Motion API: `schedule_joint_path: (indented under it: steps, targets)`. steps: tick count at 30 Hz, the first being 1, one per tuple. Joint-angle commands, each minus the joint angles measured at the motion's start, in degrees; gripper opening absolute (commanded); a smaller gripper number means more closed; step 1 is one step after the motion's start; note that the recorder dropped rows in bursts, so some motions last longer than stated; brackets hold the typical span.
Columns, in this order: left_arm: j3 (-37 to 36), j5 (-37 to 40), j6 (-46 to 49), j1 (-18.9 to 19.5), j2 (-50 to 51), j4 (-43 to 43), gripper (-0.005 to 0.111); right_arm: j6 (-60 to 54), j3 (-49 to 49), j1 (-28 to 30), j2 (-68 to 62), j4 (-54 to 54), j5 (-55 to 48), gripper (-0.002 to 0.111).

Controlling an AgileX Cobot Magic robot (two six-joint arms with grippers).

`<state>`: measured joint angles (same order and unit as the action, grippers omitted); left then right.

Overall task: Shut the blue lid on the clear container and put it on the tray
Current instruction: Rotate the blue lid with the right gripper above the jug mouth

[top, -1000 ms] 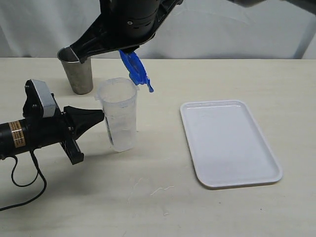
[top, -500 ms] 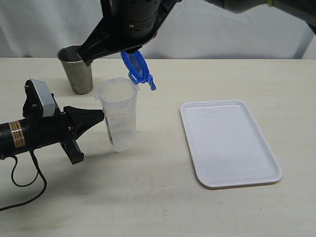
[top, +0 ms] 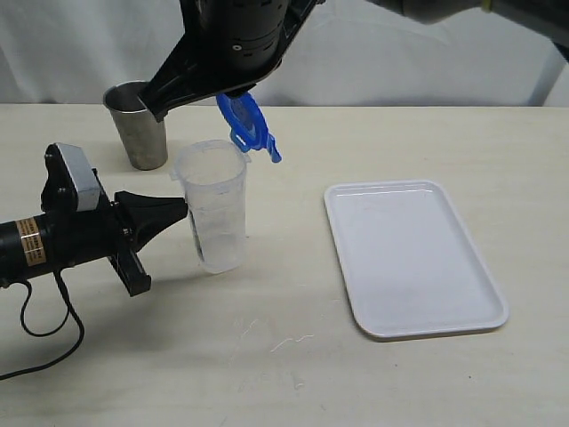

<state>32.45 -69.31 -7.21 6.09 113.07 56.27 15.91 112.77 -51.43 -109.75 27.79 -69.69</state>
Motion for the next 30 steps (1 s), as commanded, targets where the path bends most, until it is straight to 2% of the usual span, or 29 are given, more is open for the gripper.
schedule_joint_path:
  steps: [1, 5, 30]
  targets:
    - [0.3, -0.7, -0.3, -0.2, 0.2, -0.5, 0.0, -0.2, -0.2, 0.0, 0.4, 0.0, -0.3, 0.004]
    - [0.3, -0.7, -0.3, -0.2, 0.2, -0.4, 0.0, 0.0, -4.5, 0.0, 2.1, 1.7, -0.3, 0.004]
    - [0.3, -0.7, -0.6, -0.2, 0.2, -0.3, 0.0, 0.0, -4.5, -0.1, 3.9, -7.1, 0.4, 0.004]
